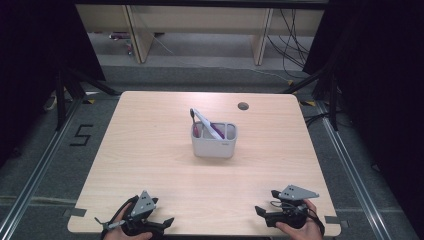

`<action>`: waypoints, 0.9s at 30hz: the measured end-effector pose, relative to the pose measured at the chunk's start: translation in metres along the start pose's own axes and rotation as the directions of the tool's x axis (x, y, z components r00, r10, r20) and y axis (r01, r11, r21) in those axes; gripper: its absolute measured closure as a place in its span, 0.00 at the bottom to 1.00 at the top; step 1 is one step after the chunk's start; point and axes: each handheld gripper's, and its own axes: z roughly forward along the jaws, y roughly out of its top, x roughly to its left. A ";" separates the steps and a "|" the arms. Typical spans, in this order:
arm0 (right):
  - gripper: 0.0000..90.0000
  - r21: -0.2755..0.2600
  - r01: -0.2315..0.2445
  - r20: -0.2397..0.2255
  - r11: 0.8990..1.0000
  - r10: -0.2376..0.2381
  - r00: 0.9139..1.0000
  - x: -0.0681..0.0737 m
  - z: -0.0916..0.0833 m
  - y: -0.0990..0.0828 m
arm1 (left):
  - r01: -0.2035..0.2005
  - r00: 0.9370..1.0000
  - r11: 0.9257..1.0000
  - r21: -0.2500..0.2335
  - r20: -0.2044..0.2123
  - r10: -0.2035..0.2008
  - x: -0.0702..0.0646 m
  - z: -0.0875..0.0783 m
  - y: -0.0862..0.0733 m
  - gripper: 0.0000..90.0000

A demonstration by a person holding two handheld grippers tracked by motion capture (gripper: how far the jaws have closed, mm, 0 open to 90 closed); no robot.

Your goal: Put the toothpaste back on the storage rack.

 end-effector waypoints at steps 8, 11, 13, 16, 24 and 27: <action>0.18 0.005 -0.004 0.004 1.000 0.004 1.000 0.004 -0.003 -0.006 | -0.001 1.000 1.000 0.003 0.003 0.001 0.000 0.000 0.000 0.18; 0.18 0.002 0.023 -0.001 1.000 -0.023 1.000 0.003 -0.004 -0.008 | -0.006 1.000 1.000 0.003 0.005 0.006 0.000 0.000 0.000 0.18; 0.18 0.009 -0.025 -0.003 1.000 0.025 1.000 0.007 -0.006 -0.010 | -0.007 1.000 1.000 0.005 0.002 0.007 0.000 0.001 0.000 0.18; 0.18 0.002 0.021 0.002 1.000 -0.021 1.000 0.004 -0.006 -0.012 | -0.006 1.000 1.000 0.005 0.002 0.006 0.000 0.001 0.000 0.18; 0.18 0.037 0.027 -0.007 0.999 -0.027 1.000 0.010 -0.005 -0.016 | -0.004 1.000 1.000 0.005 0.006 0.004 -0.001 0.001 0.000 0.18; 0.18 0.029 0.034 0.009 0.999 -0.034 0.999 0.010 -0.006 -0.017 | -0.029 1.000 0.999 0.029 -0.001 0.029 0.000 0.000 0.000 0.18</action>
